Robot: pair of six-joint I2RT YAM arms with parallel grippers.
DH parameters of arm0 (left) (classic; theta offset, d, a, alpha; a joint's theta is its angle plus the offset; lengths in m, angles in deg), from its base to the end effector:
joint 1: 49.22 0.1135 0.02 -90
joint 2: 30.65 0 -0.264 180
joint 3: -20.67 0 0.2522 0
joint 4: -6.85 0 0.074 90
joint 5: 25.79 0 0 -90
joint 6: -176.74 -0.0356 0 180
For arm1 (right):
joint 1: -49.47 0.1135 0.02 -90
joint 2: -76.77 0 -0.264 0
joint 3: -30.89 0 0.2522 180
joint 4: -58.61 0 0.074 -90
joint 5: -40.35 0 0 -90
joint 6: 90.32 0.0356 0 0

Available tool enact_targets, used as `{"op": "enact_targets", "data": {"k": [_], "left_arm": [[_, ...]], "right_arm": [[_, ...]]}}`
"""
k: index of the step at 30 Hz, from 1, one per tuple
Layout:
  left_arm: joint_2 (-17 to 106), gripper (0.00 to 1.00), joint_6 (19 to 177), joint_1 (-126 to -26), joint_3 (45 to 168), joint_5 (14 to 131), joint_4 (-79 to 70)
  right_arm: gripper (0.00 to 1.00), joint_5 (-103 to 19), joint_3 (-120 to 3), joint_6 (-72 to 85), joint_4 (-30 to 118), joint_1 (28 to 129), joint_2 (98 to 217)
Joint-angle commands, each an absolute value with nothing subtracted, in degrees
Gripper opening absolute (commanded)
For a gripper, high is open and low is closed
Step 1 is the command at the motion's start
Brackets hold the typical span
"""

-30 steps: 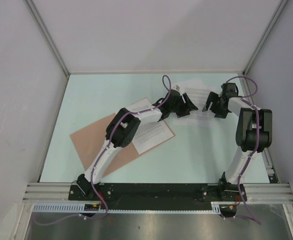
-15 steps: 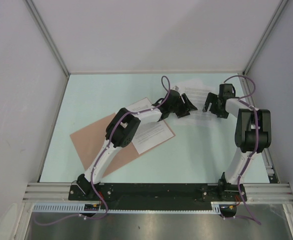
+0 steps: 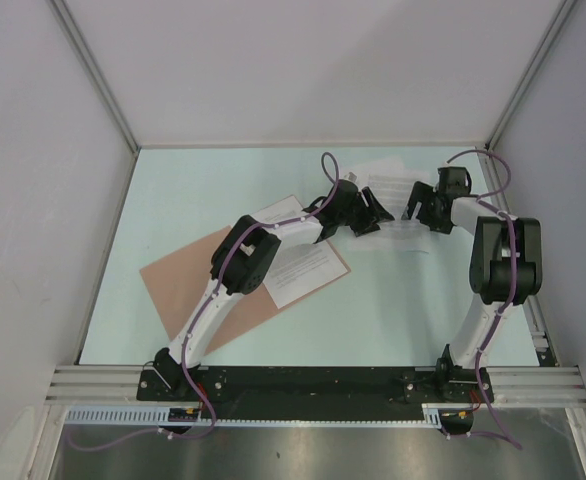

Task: Put the files into the folder

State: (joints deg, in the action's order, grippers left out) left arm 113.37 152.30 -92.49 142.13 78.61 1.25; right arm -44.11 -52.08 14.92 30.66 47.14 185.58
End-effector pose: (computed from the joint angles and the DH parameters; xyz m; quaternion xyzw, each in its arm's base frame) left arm 0.4033 -0.3918 0.1206 -0.1013 0.8475 -0.4772 0.2092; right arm 0.3966 -0.0127 0.1652 0.1302 0.9405 0.0805 0.3033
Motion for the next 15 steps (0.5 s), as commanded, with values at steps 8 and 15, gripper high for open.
{"op": "enact_targets", "data": {"k": [8, 15], "left_arm": [[113.2, 0.65, 152.3, -92.1, 140.8, 80.8, -1.4], [113.6, 0.64, 152.2, -91.9, 140.5, 81.5, -1.3]], "right_arm": [[0.91, -32.2, -48.7, 19.5, 34.3, 45.7, 184.7], [0.91, -29.3, -46.7, 21.4, 37.1, 43.7, 179.7]]}}
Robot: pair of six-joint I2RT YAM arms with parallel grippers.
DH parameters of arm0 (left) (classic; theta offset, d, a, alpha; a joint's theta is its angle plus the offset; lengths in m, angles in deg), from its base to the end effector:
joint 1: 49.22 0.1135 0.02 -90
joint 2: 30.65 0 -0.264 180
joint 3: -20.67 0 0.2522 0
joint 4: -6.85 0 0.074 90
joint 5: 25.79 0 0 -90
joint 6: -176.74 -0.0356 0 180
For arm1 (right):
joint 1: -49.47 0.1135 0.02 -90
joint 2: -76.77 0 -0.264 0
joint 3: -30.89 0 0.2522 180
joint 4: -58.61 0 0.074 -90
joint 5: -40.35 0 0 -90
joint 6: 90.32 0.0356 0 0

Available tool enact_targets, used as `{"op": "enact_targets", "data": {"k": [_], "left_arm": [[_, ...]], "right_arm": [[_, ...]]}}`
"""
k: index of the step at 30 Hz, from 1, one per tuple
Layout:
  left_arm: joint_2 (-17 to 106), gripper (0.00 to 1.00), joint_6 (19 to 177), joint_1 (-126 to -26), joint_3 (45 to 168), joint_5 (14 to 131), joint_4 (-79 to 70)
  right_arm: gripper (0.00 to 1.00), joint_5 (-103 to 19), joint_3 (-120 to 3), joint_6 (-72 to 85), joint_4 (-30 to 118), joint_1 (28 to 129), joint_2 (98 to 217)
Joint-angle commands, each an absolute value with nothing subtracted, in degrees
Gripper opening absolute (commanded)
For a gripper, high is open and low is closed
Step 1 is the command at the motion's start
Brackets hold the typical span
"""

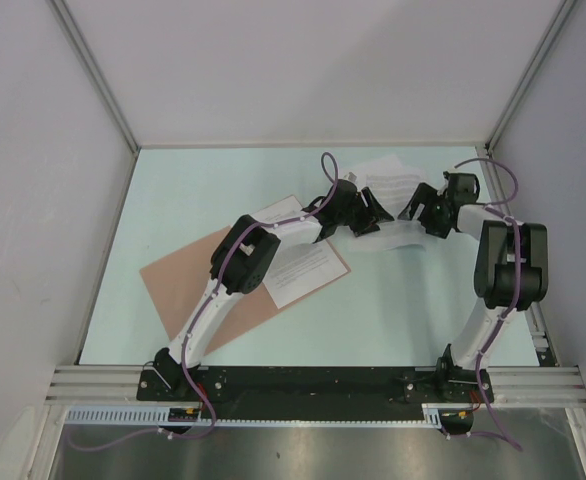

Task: Put the files into the folder

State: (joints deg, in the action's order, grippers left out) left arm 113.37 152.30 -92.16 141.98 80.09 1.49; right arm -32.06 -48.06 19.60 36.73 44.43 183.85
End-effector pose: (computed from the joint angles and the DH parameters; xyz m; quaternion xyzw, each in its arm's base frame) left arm 0.4046 -0.3898 0.1203 -0.0969 0.8467 -0.4828 0.2016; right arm 0.3888 -0.0235 0.1643 0.1496 0.9180 0.1862 0.3165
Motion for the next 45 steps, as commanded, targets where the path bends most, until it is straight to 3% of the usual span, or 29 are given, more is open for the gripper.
{"op": "enact_targets", "data": {"k": [1, 37, 45], "left_arm": [[113.5, 0.64, 152.1, -91.9, 140.4, 81.6, -1.3], [113.7, 0.62, 151.8, -91.6, 140.3, 82.7, -0.6], [113.2, 0.63, 151.1, -91.5, 140.3, 83.2, -0.8]], "right_arm": [[0.91, -29.3, -46.6, 21.6, 37.1, 43.5, 179.3], [0.92, -26.7, -46.4, 22.4, 37.0, 41.5, 177.0], [0.89, -21.7, -41.5, 33.1, 47.1, 39.2, 179.5]]}}
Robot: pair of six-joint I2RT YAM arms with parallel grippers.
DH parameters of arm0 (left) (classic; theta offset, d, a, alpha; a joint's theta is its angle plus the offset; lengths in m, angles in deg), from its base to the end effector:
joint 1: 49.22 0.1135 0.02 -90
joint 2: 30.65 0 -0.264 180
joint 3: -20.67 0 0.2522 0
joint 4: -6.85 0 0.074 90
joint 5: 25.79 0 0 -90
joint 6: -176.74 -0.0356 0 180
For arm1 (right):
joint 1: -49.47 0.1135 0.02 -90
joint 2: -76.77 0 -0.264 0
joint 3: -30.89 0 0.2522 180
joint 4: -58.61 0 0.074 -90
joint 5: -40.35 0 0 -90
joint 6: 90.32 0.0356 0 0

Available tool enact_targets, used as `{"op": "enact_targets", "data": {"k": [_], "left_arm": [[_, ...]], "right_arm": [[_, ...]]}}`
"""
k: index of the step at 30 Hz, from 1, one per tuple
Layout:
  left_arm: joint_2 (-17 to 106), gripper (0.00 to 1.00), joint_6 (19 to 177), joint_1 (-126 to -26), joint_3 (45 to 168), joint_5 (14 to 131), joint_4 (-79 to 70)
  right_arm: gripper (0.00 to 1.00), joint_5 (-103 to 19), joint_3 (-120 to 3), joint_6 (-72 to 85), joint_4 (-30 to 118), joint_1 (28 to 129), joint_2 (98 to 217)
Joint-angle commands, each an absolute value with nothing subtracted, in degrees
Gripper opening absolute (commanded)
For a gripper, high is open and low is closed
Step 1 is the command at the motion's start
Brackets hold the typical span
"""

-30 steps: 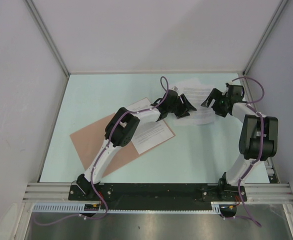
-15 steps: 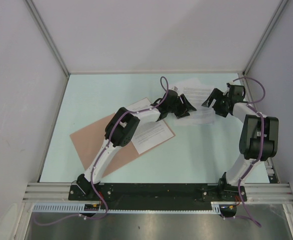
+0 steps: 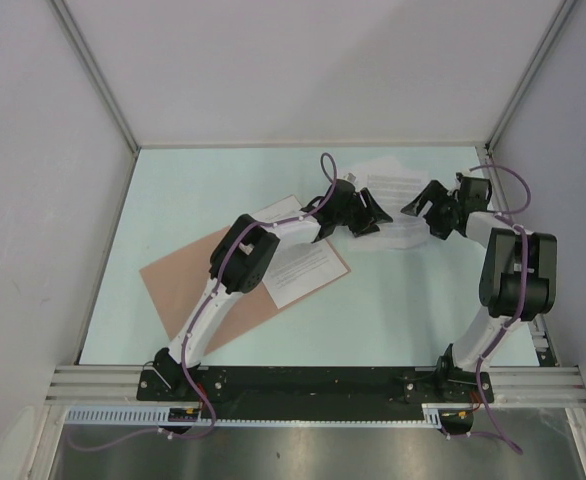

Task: Put the files into the folder

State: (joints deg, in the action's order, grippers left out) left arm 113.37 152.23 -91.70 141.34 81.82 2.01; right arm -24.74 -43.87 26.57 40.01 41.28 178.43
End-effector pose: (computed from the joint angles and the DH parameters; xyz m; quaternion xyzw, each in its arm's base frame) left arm 0.4060 -0.3863 0.1177 -0.0921 0.8466 -0.4878 0.1922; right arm 0.3711 -0.0383 0.1821 0.1945 0.8864 0.2570 0.3324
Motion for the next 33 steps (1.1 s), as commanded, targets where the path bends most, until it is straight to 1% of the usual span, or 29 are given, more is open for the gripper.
{"op": "enact_targets", "data": {"k": [1, 4, 5, 7, 8, 9, 10, 12, 13, 15, 16, 18, 19, 20, 22, 23, 24, 25, 26, 27, 29, 30, 31, 32, 33], "left_arm": [[113.3, 0.63, 151.0, -91.5, 140.4, 83.2, -0.9], [113.0, 0.63, 150.5, -91.5, 140.3, 83.3, -0.7], [113.0, 0.63, 150.4, -91.6, 140.6, 83.5, -0.7], [113.0, 0.65, 149.5, -91.6, 141.6, 84.1, -1.5], [112.8, 0.65, 149.1, -91.5, 142.2, 84.4, -2.1], [112.4, 0.66, 148.8, -91.6, 142.9, 85.0, -2.5], [111.0, 0.71, 148.4, -91.6, 143.0, 85.3, -2.7], [109.0, 0.79, 147.2, -91.3, 143.5, 85.7, -4.1], [107.7, 0.82, 146.7, -91.2, 143.8, 86.3, -4.8], [102.8, 0.86, 143.6, -90.7, 144.3, 86.5, -8.6], [100.8, 0.88, 142.3, -90.6, 144.1, 86.8, -10.1], [93.7, 0.90, 137.6, -90.0, 142.2, 88.1, -12.8], [91.3, 0.91, 136.4, -89.7, 140.4, 89.4, -12.5], [85.2, 0.92, 135.2, -88.7, 135.1, 93.2, -11.2], [79.0, 0.92, 134.7, -86.4, 128.8, 96.6, -8.4], [75.9, 0.92, 133.6, -85.5, 122.3, 98.1, -8.3], [68.9, 0.92, 132.5, -84.6, 118.9, 98.5, -8.8], [65.6, 0.94, 131.4, -82.2, 115.6, 98.2, -9.5], [62.3, 0.94, 129.0, -81.0, 109.1, 96.4, -11.6], [55.0, 0.94, 127.9, -79.6, 106.1, 95.2, -13.1], [48.3, 0.95, 125.2, -74.8, 97.6, 92.3, -17.5], [43.1, 0.95, 124.6, -73.0, 95.1, 90.1, -19.1], [40.1, 0.95, 123.9, -69.3, 92.6, 89.3, -20.2], [37.7, 0.96, 123.5, -67.5, 88.0, 88.7, -21.7], [33.3, 0.96, 123.4, -65.6, 86.0, 87.4, -22.6]], "right_arm": [[0.89, -21.6, -40.2, 33.8, 48.0, 38.8, 179.5], [0.83, -19.4, -37.6, 34.9, 53.0, 37.2, 179.9], [0.70, -18.7, -37.3, 34.7, 55.3, 36.9, 180.2], [0.51, -15.9, -37.1, 34.7, 58.5, 36.4, 181.8], [0.39, -14.5, -37.1, 34.9, 60.0, 36.3, 182.6], [0.35, -11.4, -37.1, 35.2, 61.6, 36.2, 183.7], [0.26, -10.2, -37.1, 35.5, 64.4, 36.2, 184.0], [0.12, -10.2, -37.1, 34.8, 64.7, 36.1, 182.9], [0.01, -10.5, -37.1, 33.2, 63.8, 35.8, 182.1], [0.00, -12.5, -37.2, 31.8, 62.4, 35.6, 179.4], [0.00, -13.1, -37.2, 30.0, 60.8, 35.4, 175.7], [0.00, -16.6, -37.9, 27.8, 58.5, 36.6, 171.3], [0.00, -18.2, -38.5, 26.5, 55.1, 37.4, 166.6], [0.00, -20.4, -39.4, 23.4, 53.3, 40.1, 164.9], [0.00, -22.2, -42.8, 21.1, 48.1, 43.8, 160.5], [0.00, -23.0, -44.1, 20.1, 46.8, 47.6, 159.2], [0.00, -23.1, -45.6, 20.1, 46.1, 49.3, 158.4], [0.00, -22.8, -46.4, 20.5, 46.0, 52.5, 157.8], [0.00, -21.4, -47.1, 21.3, 46.1, 57.2, 157.3], [0.00, -20.6, -48.9, 21.7, 46.0, 59.3, 157.4], [0.00, -18.5, -50.3, 23.7, 46.5, 63.8, 158.3], [0.00, -17.2, -50.9, 24.8, 48.4, 67.4, 159.1], [0.00, -14.0, -51.6, 26.5, 49.8, 69.1, 159.7], [0.00, -12.1, -51.8, 28.0, 51.5, 70.2, 161.0], [0.00, -10.6, -51.8, 30.8, 55.0, 72.3, 161.6]]}}
